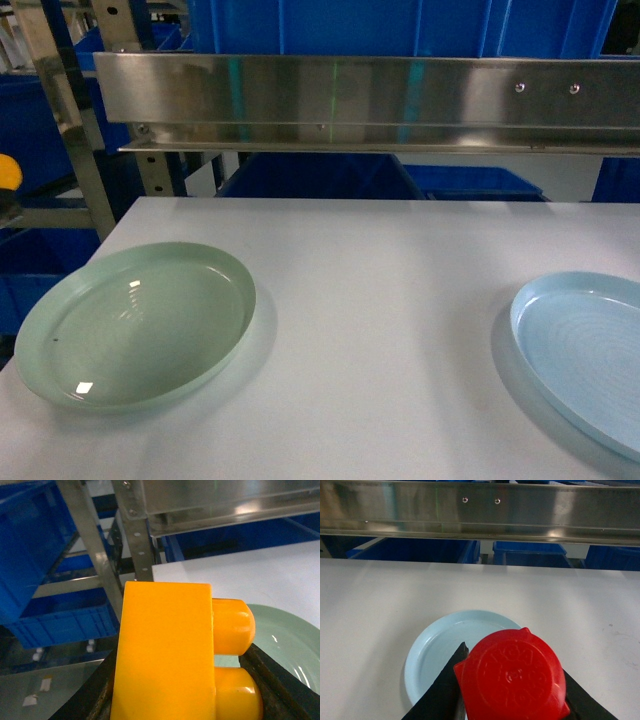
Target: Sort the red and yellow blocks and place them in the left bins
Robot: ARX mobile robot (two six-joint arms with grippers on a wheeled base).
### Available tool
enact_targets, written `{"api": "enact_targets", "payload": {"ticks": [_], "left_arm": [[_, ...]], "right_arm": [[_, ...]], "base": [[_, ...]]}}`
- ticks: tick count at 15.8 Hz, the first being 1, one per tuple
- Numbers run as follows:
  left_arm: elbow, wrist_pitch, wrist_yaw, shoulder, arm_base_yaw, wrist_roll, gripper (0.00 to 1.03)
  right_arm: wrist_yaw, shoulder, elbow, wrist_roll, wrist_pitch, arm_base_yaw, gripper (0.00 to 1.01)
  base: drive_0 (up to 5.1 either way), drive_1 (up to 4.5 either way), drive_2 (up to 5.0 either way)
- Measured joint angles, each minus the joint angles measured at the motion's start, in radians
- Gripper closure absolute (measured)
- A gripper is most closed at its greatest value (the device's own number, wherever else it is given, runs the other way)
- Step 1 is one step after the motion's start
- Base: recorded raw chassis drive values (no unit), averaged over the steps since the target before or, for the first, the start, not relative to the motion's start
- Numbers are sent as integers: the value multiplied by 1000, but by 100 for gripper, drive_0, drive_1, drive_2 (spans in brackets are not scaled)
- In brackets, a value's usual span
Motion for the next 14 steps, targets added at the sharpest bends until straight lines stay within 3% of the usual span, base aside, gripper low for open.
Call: {"api": "enact_targets", "payload": {"ticks": [1, 2, 14], "left_arm": [[-113, -83, -7, -316, 82, -8, 46], [-178, -236, 11, -558, 125, -40, 46], [-140, -220, 87, -453, 93, -69, 46]], "right_arm": [[0, 0, 0, 0, 0, 0, 70], [0, 0, 0, 0, 0, 0, 71], [0, 0, 0, 0, 0, 0, 71]], "base": [[0, 0, 0], [0, 0, 0], [0, 0, 0]]}}
